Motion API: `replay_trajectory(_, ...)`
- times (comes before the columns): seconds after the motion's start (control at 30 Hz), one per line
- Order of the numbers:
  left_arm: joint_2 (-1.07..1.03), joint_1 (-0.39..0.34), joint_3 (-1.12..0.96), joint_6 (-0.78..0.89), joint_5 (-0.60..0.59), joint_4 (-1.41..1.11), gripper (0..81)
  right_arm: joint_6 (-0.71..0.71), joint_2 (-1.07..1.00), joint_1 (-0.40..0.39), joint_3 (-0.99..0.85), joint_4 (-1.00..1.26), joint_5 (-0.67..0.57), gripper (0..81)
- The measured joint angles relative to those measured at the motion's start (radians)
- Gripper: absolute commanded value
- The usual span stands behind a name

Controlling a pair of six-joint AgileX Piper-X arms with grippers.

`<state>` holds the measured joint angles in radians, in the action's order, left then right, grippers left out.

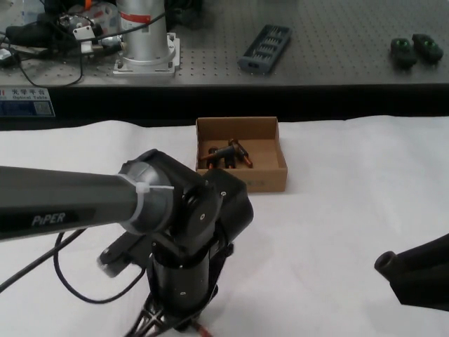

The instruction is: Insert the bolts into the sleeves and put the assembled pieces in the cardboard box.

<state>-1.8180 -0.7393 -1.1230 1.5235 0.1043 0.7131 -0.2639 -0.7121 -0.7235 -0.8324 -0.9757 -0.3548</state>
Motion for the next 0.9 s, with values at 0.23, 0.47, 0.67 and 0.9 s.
replay_trajectory(0.23,0.115,0.035,0.000,-0.169,0.057,-0.019,0.6,0.000,-0.004,0.000,0.009,0.005,0.031,1.9)
replay_trajectory(0.47,0.287,0.084,0.000,-0.482,0.070,-0.121,0.6,0.055,-0.065,0.000,0.078,0.141,0.037,1.9)
replay_trajectory(0.67,0.414,0.123,0.002,-0.661,-0.024,-0.264,0.6,0.131,-0.197,0.000,0.085,0.335,0.033,1.9)
replay_trajectory(0.9,0.531,0.199,0.002,-0.825,-0.219,-0.361,0.6,0.335,-0.339,0.000,0.088,0.626,-0.039,1.9)
